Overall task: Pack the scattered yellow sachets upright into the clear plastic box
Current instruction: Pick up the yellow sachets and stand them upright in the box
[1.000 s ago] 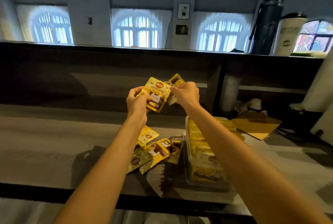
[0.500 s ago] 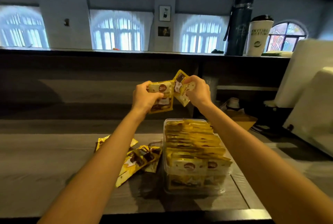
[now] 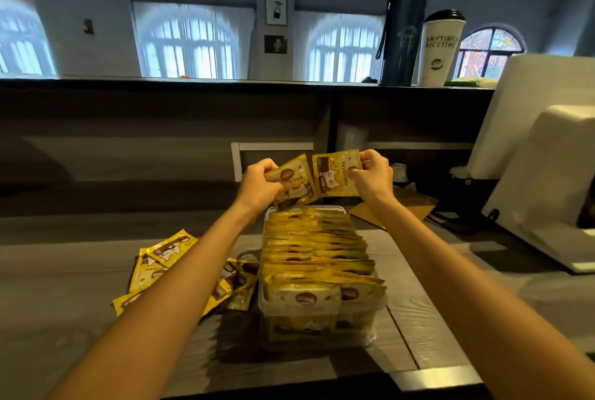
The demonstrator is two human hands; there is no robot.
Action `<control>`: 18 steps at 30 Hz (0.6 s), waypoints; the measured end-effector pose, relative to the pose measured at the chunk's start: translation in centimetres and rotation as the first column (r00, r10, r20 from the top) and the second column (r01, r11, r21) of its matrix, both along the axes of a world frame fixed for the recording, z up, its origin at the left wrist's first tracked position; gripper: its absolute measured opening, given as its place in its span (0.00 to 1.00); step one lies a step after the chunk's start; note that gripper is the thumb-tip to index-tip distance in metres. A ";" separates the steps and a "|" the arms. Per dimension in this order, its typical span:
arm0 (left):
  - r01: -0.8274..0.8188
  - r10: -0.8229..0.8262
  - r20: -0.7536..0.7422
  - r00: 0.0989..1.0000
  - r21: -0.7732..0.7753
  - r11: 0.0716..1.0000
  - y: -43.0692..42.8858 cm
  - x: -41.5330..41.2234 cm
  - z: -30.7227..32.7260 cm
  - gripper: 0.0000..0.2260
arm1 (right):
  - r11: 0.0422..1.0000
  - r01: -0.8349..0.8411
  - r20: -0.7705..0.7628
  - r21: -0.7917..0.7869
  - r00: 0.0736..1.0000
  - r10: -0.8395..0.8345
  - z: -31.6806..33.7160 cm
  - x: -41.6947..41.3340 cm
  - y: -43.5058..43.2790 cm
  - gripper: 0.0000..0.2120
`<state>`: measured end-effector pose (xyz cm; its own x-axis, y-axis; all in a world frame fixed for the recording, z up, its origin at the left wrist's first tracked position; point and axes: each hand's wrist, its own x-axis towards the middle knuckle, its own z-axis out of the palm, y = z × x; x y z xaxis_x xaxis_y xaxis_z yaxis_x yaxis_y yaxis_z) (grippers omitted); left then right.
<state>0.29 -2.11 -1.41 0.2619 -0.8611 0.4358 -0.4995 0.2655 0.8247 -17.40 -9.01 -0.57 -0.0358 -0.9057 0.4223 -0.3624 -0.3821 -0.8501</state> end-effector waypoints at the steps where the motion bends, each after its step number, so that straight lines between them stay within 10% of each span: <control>1: 0.033 -0.032 -0.008 0.999 0.021 0.999 0.0 0.0 -0.1 0.11 | 1.000 -0.022 0.006 0.004 1.000 0.022 -0.1 -0.1 0.0 0.12; 11: 0.222 -0.237 0.024 0.971 0.268 0.937 0.2 0.6 -0.4 0.09 | 0.962 -0.265 -0.164 0.073 0.948 0.273 -0.6 -0.4 0.6 0.17; 18: 0.139 -0.268 0.219 0.938 0.470 0.872 0.1 0.5 -1.1 0.10 | 0.897 -0.398 -0.512 0.192 0.739 0.438 -0.6 0.4 1.5 0.17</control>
